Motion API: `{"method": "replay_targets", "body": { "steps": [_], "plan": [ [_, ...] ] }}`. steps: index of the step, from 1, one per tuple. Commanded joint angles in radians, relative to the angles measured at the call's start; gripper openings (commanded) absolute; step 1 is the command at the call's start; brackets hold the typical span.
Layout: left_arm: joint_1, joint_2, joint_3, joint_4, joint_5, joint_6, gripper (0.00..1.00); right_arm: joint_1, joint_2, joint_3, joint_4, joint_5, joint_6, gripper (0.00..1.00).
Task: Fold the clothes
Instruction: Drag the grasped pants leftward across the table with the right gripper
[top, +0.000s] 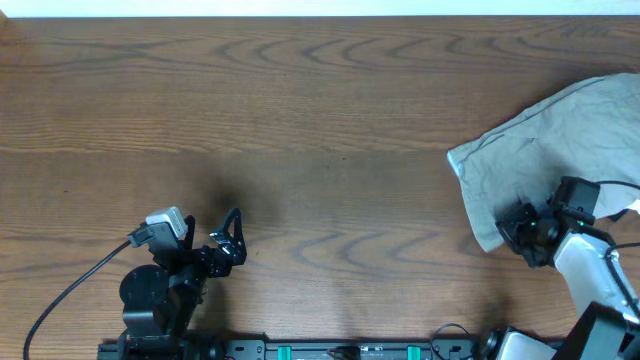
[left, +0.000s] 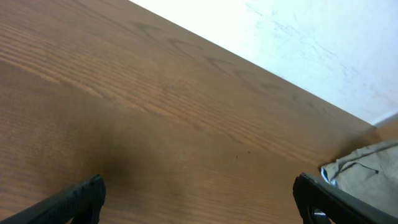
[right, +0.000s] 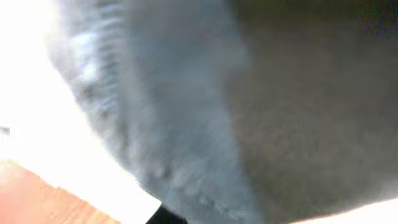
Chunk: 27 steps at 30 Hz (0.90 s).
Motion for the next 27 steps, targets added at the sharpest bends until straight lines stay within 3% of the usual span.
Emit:
{"method": "replay_targets", "body": {
  "steps": [1,5,15,20,27],
  "plan": [
    [-0.004,-0.008,-0.005,0.004,0.014,0.010,0.98,0.032,-0.095,0.008,0.024,-0.130,0.013,0.01],
    [-0.004,-0.008,-0.005,0.004,0.014,0.010,0.98,0.061,-0.219,0.024,0.066,-0.243,0.047,0.01],
    [-0.004,-0.008,-0.005,0.004,0.014,0.010,0.98,0.175,-0.460,0.075,0.192,-0.289,0.217,0.01],
    [-0.004,-0.008,-0.005,0.004,0.013,0.010,0.98,0.281,-0.472,0.078,0.238,-0.274,0.293,0.01],
    [-0.004,-0.008,-0.005,0.004,0.014,0.010,0.98,0.510,-0.421,0.078,0.290,-0.077,0.363,0.01]
  ]
}}
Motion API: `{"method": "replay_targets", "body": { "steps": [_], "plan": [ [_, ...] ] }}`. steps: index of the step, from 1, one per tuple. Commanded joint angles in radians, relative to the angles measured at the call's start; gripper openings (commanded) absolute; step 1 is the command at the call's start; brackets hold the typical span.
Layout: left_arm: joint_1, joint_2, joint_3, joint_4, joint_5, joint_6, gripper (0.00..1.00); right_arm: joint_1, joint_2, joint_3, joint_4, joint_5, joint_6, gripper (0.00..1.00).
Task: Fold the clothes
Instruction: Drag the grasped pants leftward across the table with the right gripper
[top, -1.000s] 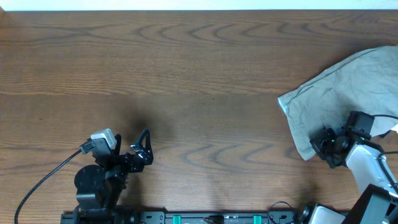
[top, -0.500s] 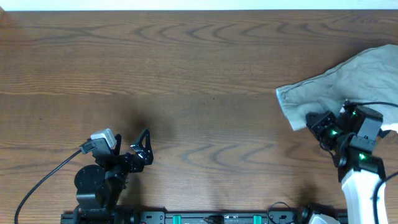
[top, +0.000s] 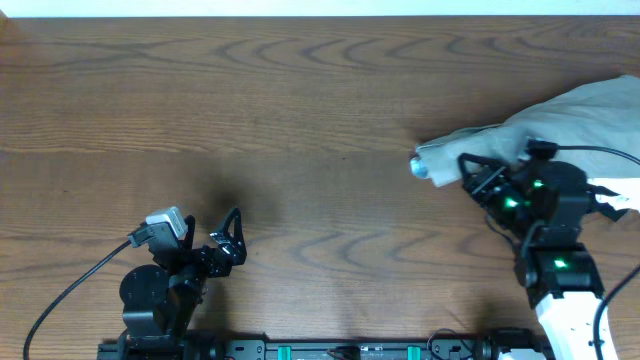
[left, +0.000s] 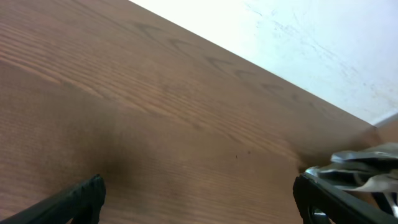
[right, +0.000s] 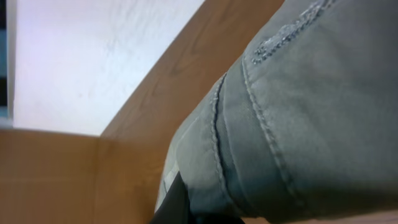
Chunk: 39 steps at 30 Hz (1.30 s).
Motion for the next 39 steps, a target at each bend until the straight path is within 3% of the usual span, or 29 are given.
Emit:
{"method": "replay_targets", "body": {
  "steps": [1,11,17,24,39],
  "plan": [
    [-0.004,-0.008,-0.005,0.005,0.014,0.010,0.98,0.124,0.022,0.025,0.046,0.095,0.065,0.01],
    [-0.004,-0.008,-0.005,0.005,0.014,0.010,0.98,0.540,0.164,0.025,0.226,0.524,0.156,0.01],
    [-0.004,-0.008,-0.005,0.005,0.014,0.010,0.98,0.717,0.338,0.025,0.445,0.694,0.156,0.01],
    [-0.004,-0.008,-0.005,0.005,0.014,0.010,0.98,0.808,0.592,0.046,0.750,0.734,0.156,0.01],
    [-0.004,-0.008,-0.005,0.004,0.013,0.010,0.98,0.944,0.842,0.356,0.713,0.682,0.161,0.01]
  ]
}}
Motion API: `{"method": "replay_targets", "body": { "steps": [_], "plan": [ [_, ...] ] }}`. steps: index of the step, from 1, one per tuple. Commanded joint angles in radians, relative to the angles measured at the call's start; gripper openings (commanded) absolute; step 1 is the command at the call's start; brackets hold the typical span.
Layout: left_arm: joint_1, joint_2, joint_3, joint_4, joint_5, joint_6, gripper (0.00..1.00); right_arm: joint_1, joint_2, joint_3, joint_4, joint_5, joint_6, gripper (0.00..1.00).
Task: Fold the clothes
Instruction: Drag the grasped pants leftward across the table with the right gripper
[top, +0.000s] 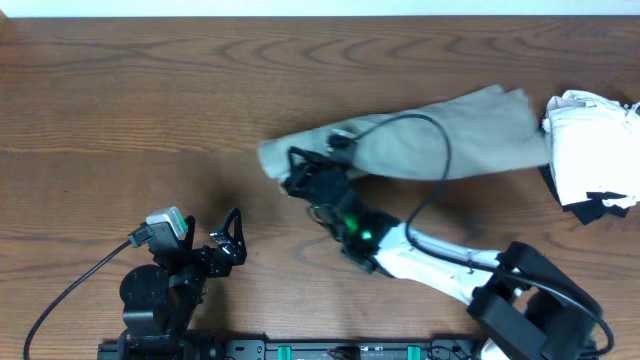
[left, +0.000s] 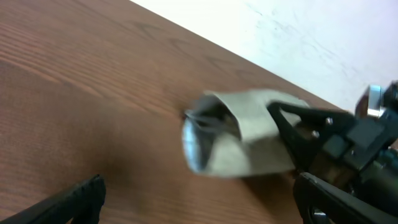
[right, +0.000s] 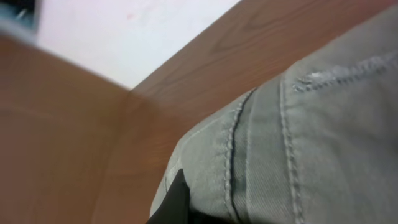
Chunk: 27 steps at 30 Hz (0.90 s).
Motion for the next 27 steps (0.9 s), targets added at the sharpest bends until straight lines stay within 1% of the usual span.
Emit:
{"method": "replay_targets", "body": {
  "steps": [1,5,8,10,11,13,14,18,20,23,27],
  "plan": [
    [-0.004,-0.008,-0.004,0.005,0.013,0.010,0.98,0.056,0.026,0.098,-0.029,-0.006,-0.016,0.01],
    [-0.004,-0.008,-0.004,0.005,0.013,0.010,0.98,0.079,0.032,0.142,-0.063,0.023,-0.016,0.02],
    [-0.004,-0.008,-0.004,0.004,0.013,0.010,0.98,0.080,0.032,0.143,-0.068,0.022,-0.016,0.09],
    [-0.004,-0.008,-0.004,0.004,0.013,0.010,0.98,0.079,0.032,0.143,-0.080,0.014,-0.017,0.11],
    [-0.004,-0.008,-0.004,0.004,0.013,0.010,0.98,0.080,0.032,0.143,-0.082,0.007,-0.025,0.14],
    [-0.004,-0.008,-0.004,0.005,0.013,0.010,0.98,0.080,0.032,0.143,-0.081,-0.013,-0.041,0.31],
    [-0.004,-0.008,-0.004,0.004,0.013,0.009,0.98,0.080,0.032,0.143,-0.080,-0.028,-0.053,0.34],
    [-0.004,-0.008,-0.004,0.004,0.013,0.010,0.98,0.080,0.031,0.143,-0.080,-0.108,-0.098,0.40],
    [-0.004,-0.008,-0.004,0.005,0.013,0.009,0.98,0.080,0.027,0.144,-0.081,-0.137,-0.099,0.42],
    [-0.004,-0.008,-0.004,0.005,0.013,0.010,0.98,0.076,-0.001,0.144,-0.095,-0.163,-0.167,0.47],
    [-0.004,-0.008,-0.004,0.005,0.013,0.010,0.98,0.076,-0.085,0.154,-0.227,-0.154,-0.285,0.55]
  ]
}}
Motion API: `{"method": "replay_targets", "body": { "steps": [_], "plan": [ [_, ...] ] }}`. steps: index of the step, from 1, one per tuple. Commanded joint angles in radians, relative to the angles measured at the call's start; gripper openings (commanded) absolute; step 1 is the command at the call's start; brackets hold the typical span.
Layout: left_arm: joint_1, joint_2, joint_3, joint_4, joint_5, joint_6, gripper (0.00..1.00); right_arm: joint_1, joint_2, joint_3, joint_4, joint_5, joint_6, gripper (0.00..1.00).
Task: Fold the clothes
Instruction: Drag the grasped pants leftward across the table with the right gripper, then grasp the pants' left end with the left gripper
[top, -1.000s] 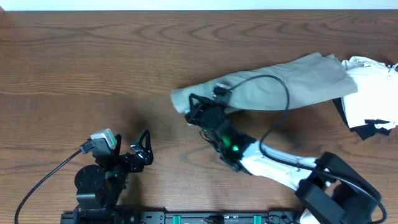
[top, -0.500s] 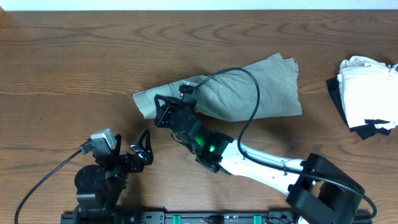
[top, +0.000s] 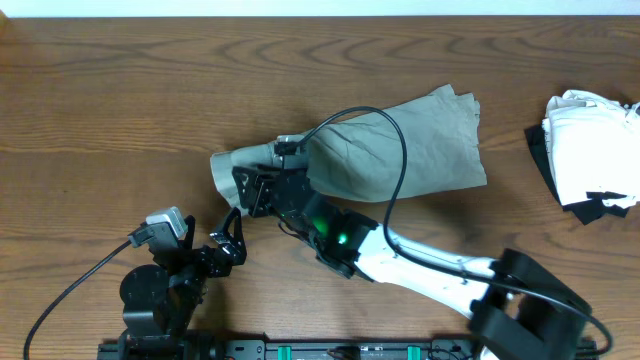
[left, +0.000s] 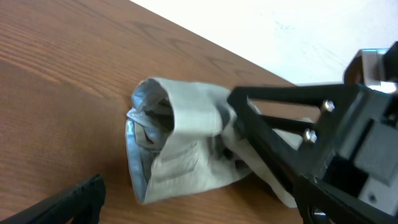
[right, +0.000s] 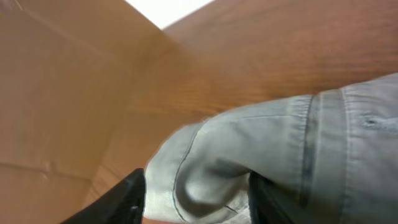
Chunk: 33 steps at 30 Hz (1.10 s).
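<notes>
A grey-green garment (top: 400, 145) lies stretched across the middle of the wooden table, its bunched left end (left: 180, 143) just ahead of the left arm. My right gripper (top: 250, 192) has reached far to the left and sits at that bunched end. In the right wrist view its jaws stand apart, open, with a fold of the garment (right: 280, 143) lying loose between the fingers (right: 127, 199). My left gripper (top: 228, 235) rests near its base at the front left, open and holding nothing, with the garment's end a short way beyond its fingertips (left: 81, 199).
A pile of white and black clothes (top: 590, 150) lies at the table's right edge. The right arm and its cable (top: 400, 250) stretch diagonally over the front middle of the table. Bare wood (top: 120, 100) lies to the left and at the back.
The right gripper and the garment's leading end have moved further left and a little toward the front. Its jaws, shut on the cloth before, now stand apart.
First the garment lay heaped at the far right edge with the right gripper at it. Then its end was held left of the heap, then at mid-table, with a white and black pile showing behind. Now the garment lies left of centre, released.
</notes>
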Motion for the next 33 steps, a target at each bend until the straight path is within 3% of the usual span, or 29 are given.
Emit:
{"method": "replay_targets", "body": {
  "steps": [1,5,11,17,21,27,31,33],
  "plan": [
    [-0.004,-0.008,-0.004,0.005,0.013,0.010,0.98,-0.003,-0.108,0.035,-0.090,0.002,-0.140,0.56],
    [-0.004,-0.008,-0.004,0.005,0.013,0.010,0.98,-0.007,-0.222,0.066,-0.319,0.032,-0.221,0.67],
    [-0.004,-0.008,-0.004,0.005,0.013,0.010,0.98,-0.146,-0.424,0.082,-0.769,0.044,-0.252,0.99],
    [-0.004,-0.008,-0.004,0.008,0.018,-0.011,0.98,-0.418,-0.549,0.082,-1.092,-0.190,-0.253,0.99],
    [-0.004,-0.008,-0.004,-0.005,0.024,-0.241,0.98,-0.544,-0.578,0.082,-1.260,-0.234,-0.260,0.99],
    [-0.004,-0.007,-0.004,-0.055,0.072,-0.283,0.98,-0.613,-0.569,0.079,-1.369,-0.218,-0.309,0.99],
    [-0.004,0.008,-0.006,-0.105,0.232,-0.385,0.98,-0.619,-0.567,0.078,-1.379,-0.169,-0.307,0.99],
    [-0.004,0.025,-0.006,-0.170,0.236,-0.463,0.98,-0.619,-0.567,0.078,-1.378,-0.148,-0.283,0.99]
  ]
}}
